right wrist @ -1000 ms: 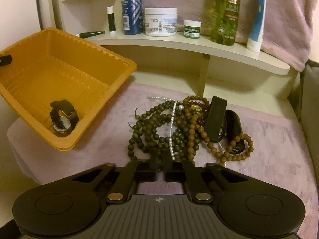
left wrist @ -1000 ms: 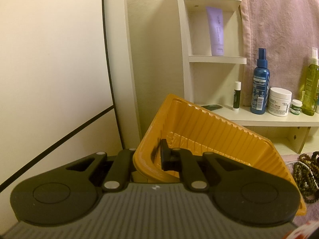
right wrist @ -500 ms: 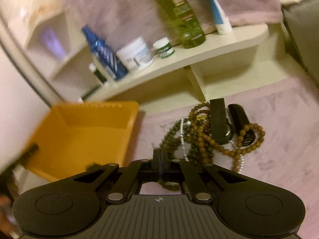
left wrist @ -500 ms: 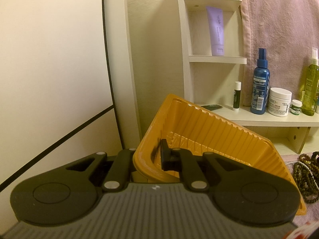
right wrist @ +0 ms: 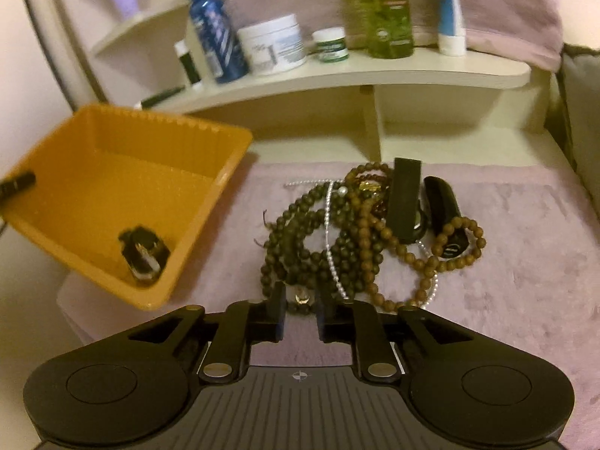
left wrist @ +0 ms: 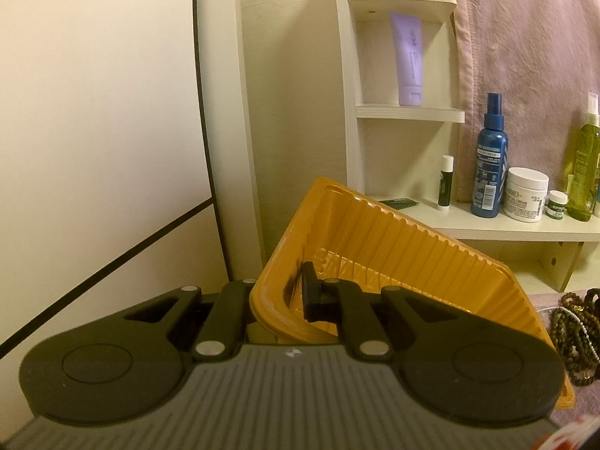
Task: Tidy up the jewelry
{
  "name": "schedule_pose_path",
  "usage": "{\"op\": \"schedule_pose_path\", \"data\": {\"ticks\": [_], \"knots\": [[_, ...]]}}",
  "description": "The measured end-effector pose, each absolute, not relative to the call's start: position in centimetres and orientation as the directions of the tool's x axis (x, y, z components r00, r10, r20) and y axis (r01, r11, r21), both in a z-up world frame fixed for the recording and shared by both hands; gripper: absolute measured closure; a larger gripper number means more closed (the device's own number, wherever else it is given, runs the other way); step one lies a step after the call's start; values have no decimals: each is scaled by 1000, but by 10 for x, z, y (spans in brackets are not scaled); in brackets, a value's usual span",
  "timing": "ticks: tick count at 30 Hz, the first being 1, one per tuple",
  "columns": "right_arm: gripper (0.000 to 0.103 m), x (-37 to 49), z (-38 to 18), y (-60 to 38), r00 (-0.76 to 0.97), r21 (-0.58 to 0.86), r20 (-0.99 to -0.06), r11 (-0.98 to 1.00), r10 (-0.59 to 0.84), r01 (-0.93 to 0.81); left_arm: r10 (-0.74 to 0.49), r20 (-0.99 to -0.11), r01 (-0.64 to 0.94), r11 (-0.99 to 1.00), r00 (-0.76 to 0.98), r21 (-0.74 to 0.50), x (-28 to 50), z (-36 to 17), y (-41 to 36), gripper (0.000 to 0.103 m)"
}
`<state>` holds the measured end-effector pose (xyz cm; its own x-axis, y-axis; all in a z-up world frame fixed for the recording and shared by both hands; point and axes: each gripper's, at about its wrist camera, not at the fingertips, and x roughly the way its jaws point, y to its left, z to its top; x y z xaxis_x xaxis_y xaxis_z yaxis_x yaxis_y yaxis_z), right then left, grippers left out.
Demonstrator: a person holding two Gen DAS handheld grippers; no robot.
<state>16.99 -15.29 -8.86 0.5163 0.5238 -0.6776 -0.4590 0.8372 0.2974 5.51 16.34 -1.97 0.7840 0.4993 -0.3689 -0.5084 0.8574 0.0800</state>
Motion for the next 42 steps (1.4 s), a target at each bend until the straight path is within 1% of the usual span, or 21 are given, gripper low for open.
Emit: {"op": "schedule_pose_path", "data": {"ticks": [3, 11, 19, 22, 26, 27, 30, 37, 42], "knots": [[85, 169, -91, -147, 532, 262, -674, 839, 513, -478, 500, -371, -510, 857, 783, 79, 55, -19, 163, 93], [85, 170, -99, -131, 543, 173, -698, 845, 467, -505, 498, -368, -508, 858, 785, 77, 55, -19, 163, 93], [85, 166, -97, -119, 570, 122, -721, 881, 395, -456, 499, -368, -511, 857, 784, 74, 55, -18, 162, 93], [85, 170, -98, -118, 583, 143, -718, 901, 379, -409, 499, -368, -511, 857, 784, 74, 55, -18, 163, 93], [86, 172, -101, -112, 588, 109, -726, 904, 357, -414, 496, -369, -508, 859, 786, 72, 54, -17, 162, 93], [86, 170, -101, -111, 591, 97, -725, 901, 355, -423, 497, -368, -508, 858, 786, 74, 54, -17, 162, 93], [95, 167, -103, -113, 601, 81, -717, 898, 353, -432, 497, -370, -511, 857, 785, 68, 54, -18, 164, 93], [96, 165, -97, -117, 593, 117, -707, 890, 386, -440, 496, -376, -510, 857, 782, 71, 53, -17, 164, 93], [96, 162, -77, -118, 610, 161, -659, 874, 441, -458, 499, -376, -512, 856, 781, 71, 54, -18, 164, 93]]}}
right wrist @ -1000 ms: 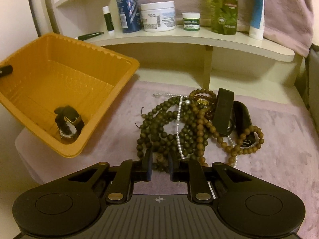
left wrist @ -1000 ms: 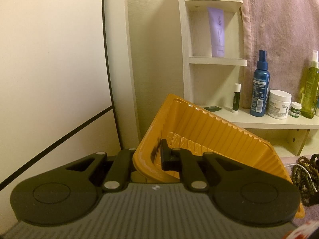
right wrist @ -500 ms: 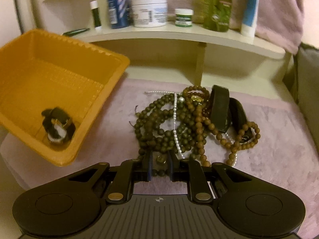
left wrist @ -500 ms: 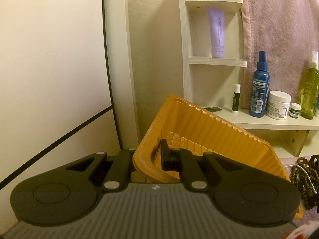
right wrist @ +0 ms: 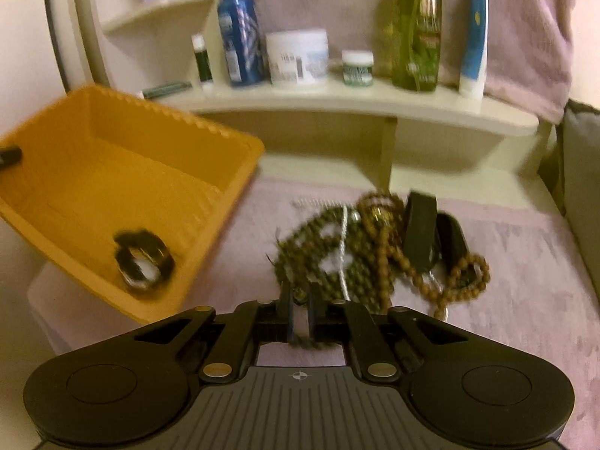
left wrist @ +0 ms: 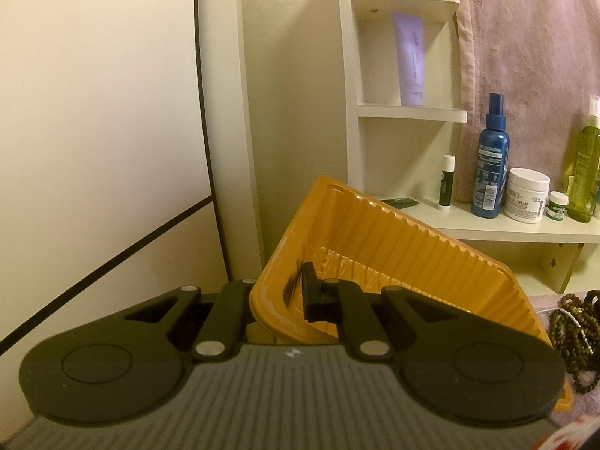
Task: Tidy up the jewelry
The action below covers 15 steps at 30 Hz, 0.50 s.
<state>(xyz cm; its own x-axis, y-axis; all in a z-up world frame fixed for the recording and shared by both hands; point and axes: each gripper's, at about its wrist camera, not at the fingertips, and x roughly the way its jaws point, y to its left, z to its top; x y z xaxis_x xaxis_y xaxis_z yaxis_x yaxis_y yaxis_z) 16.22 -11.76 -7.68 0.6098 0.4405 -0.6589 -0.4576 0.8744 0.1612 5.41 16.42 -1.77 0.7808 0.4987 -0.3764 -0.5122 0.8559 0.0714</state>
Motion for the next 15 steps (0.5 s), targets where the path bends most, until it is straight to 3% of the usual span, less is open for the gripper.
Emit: {"op": "schedule_pose_path", "data": {"ticks": [10, 15], "knots": [[96, 182, -47, -97, 537, 365, -520, 742, 664, -563, 501, -381, -515, 854, 777, 72, 57, -20, 165, 93], [96, 191, -57, -68, 479, 370, -534, 702, 696, -609, 501, -381, -515, 854, 777, 73, 57, -20, 165, 93]]}}
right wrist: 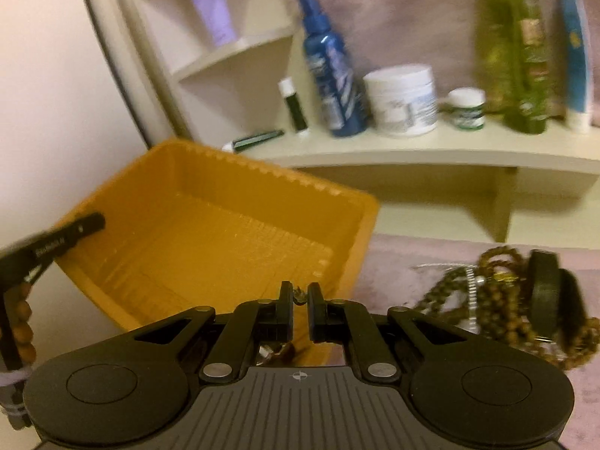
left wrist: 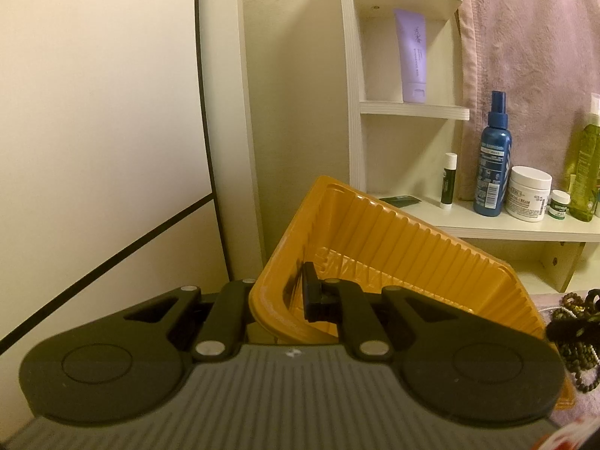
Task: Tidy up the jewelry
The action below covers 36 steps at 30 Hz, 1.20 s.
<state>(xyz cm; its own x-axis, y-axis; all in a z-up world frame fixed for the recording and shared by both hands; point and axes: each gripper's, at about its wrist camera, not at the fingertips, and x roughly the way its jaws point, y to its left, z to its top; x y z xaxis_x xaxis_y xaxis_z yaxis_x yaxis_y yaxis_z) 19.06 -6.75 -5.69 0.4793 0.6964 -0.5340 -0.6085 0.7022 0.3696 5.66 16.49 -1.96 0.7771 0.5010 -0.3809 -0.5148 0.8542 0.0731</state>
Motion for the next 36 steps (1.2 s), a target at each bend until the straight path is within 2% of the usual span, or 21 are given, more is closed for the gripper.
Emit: {"op": "schedule_pose_path", "data": {"ticks": [12, 13, 14, 16, 17, 27, 29, 31, 33, 36], "knots": [[93, 196, -69, -52, 478, 340, -551, 707, 684, -620, 501, -381, -514, 855, 777, 75, 58, -20, 166, 93], [87, 196, -68, -53, 480, 340, -548, 707, 685, -621, 501, -381, -514, 855, 777, 75, 58, -20, 166, 93], [72, 195, -67, -55, 483, 343, -540, 705, 689, -621, 502, -381, -515, 854, 776, 76, 58, -20, 166, 93], [58, 192, -65, -60, 488, 359, -516, 695, 704, -623, 504, -382, -517, 853, 774, 77, 58, -21, 166, 92], [55, 190, -63, -63, 498, 366, -501, 694, 708, -620, 504, -382, -517, 853, 774, 78, 58, -21, 166, 92], [53, 174, -60, -118, 610, 448, -418, 737, 673, -507, 504, -382, -515, 853, 775, 82, 58, -22, 167, 92], [48, 171, -64, -139, 635, 476, -404, 744, 659, -469, 504, -382, -514, 854, 775, 82, 58, -22, 166, 92], [45, 169, -68, -157, 634, 478, -451, 770, 628, -422, 503, -381, -513, 854, 775, 84, 58, -22, 166, 92], [45, 169, -72, -170, 610, 445, -519, 798, 599, -406, 504, -381, -512, 854, 775, 87, 58, -22, 166, 92], [45, 164, -77, -193, 615, 409, -568, 836, 547, -365, 504, -382, -513, 854, 774, 88, 58, -22, 166, 92]]}}
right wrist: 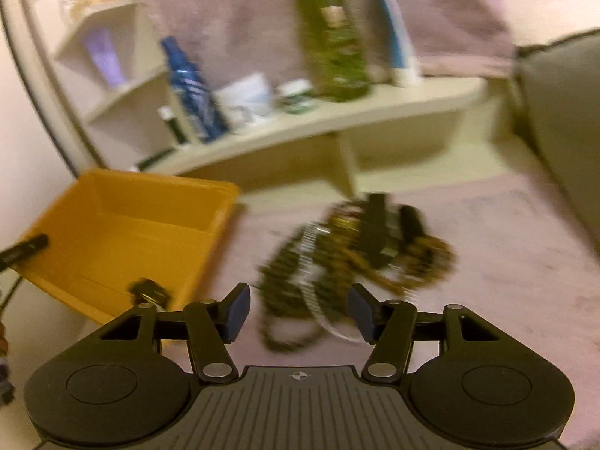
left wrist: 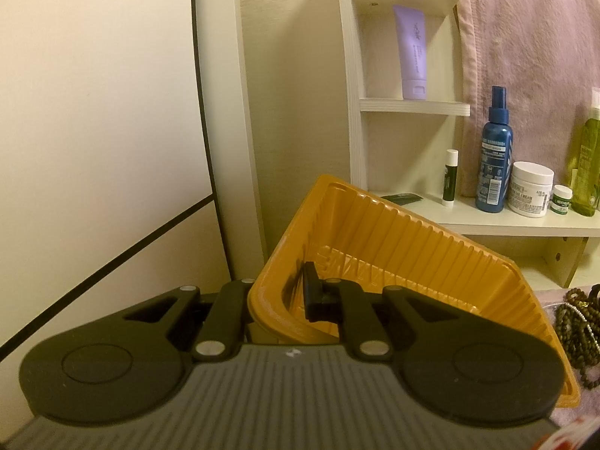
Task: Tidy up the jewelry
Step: 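Grasp a black strap bracelet from the pile with the right tool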
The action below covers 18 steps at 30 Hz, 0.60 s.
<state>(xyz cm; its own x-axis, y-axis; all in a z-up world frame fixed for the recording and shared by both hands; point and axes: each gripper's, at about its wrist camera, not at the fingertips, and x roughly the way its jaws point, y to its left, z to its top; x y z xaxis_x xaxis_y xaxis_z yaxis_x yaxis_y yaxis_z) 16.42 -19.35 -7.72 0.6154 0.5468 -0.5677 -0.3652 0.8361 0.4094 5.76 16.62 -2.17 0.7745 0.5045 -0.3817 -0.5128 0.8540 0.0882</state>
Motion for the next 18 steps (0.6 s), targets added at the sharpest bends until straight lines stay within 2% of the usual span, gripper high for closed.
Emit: {"op": "schedule_pose_path", "data": {"ticks": [6, 10, 12, 14, 18], "knots": [[45, 186, -74, -234, 663, 354, -597, 890, 452, -288, 505, -381, -511, 855, 775, 94, 58, -21, 166, 92], [46, 210, -69, -239, 668, 309, -600, 898, 440, -314, 505, -380, -510, 855, 774, 97, 58, -21, 166, 92], [49, 221, -70, -234, 662, 277, -606, 897, 442, -345, 506, -380, -509, 855, 775, 100, 58, -21, 166, 92], [61, 234, -73, -228, 645, 248, -622, 893, 443, -374, 505, -381, -507, 856, 774, 103, 59, -21, 166, 92], [65, 254, -82, -215, 614, 213, -656, 888, 440, -409, 505, -382, -506, 856, 774, 108, 59, -20, 167, 92]]}}
